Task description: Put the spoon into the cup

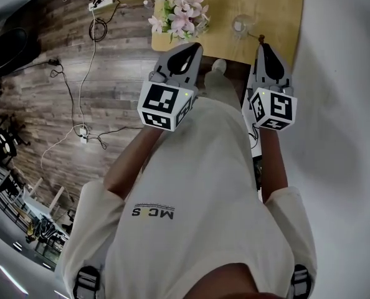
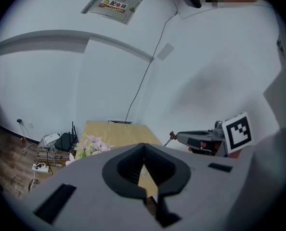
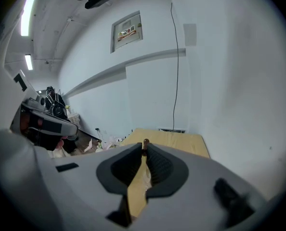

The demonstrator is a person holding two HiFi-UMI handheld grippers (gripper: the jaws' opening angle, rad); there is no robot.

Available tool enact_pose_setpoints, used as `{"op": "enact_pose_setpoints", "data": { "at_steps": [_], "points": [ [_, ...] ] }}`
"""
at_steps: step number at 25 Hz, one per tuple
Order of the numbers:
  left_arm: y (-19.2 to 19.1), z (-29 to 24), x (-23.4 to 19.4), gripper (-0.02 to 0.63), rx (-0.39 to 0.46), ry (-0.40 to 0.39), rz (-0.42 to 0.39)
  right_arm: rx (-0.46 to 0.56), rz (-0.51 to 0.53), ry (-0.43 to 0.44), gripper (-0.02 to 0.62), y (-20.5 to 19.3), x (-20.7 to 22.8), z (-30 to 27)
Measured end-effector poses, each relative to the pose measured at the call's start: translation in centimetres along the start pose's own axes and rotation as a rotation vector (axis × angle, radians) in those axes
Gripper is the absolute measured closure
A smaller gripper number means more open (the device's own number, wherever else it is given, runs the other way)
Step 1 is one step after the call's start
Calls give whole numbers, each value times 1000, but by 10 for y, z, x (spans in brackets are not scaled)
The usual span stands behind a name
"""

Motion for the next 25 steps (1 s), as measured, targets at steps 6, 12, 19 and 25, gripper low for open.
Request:
{"op": "enact_pose_setpoints", "data": {
  "at_steps": [6,12,19,25],
  "points": [
    [-7,-15,0,595,-43,16,4,-45,-14,22,546,-19,14,-29],
    [-19,-29,2,595,-82,26,10,-102,-33,42,546,-50,26,-53],
    [-35,-42,10,595,-125,22,21,-155,-64,52,546,-80,37,-76],
    [-43,-50,13,595,-135,26,29,-187,-81,50,545,-98,45,-88]
  ]
}}
Point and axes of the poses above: the fingertips, and each gripper's own axes: z backward along the fingers, x to its right, y out of its top, the point moved 6 cm from there along z, backward along the fingers, and after that the axes turned 10 degrees about -z, right-handed, at the moved point
